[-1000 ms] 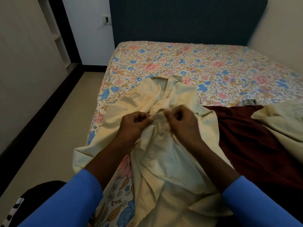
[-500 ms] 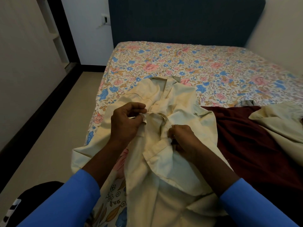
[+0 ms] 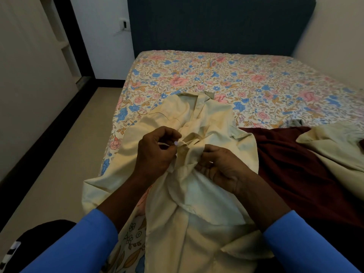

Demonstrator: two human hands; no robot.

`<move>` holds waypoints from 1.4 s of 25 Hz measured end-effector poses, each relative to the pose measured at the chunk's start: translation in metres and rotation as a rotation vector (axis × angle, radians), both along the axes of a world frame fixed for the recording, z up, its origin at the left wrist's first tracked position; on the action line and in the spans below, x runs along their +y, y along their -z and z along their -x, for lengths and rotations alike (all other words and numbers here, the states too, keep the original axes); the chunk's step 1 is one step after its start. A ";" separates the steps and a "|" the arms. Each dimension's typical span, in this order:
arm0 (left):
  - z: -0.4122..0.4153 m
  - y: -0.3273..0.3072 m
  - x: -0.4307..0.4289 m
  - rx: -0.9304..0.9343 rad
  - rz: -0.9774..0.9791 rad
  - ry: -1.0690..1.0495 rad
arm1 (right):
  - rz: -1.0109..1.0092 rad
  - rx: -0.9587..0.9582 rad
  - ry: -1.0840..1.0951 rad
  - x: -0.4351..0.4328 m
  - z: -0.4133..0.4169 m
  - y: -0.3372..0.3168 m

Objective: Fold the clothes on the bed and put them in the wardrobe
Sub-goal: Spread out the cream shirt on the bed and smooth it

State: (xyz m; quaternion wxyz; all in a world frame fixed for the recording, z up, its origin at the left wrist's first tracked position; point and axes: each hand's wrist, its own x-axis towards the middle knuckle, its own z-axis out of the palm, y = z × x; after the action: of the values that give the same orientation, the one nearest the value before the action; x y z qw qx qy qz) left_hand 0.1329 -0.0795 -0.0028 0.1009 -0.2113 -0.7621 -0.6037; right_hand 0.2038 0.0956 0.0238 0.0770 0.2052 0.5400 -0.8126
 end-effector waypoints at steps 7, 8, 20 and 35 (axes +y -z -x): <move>-0.014 0.006 0.014 0.056 0.065 0.038 | 0.000 0.074 0.000 -0.009 0.006 0.010; -0.015 0.007 0.016 0.071 0.087 0.023 | -0.019 0.096 -0.030 -0.008 0.004 0.009; -0.019 0.005 0.012 0.087 0.101 0.075 | -0.013 0.106 0.163 -0.010 0.001 0.012; -0.014 0.006 0.009 -0.163 0.034 -0.007 | -0.465 0.284 0.173 -0.011 0.003 0.021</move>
State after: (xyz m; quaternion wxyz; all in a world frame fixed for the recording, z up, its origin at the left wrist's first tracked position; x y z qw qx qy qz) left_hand 0.1468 -0.0708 -0.0084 0.0367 -0.1605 -0.7787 -0.6055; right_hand 0.2006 0.0846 0.0028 -0.1182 0.1469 0.6977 -0.6911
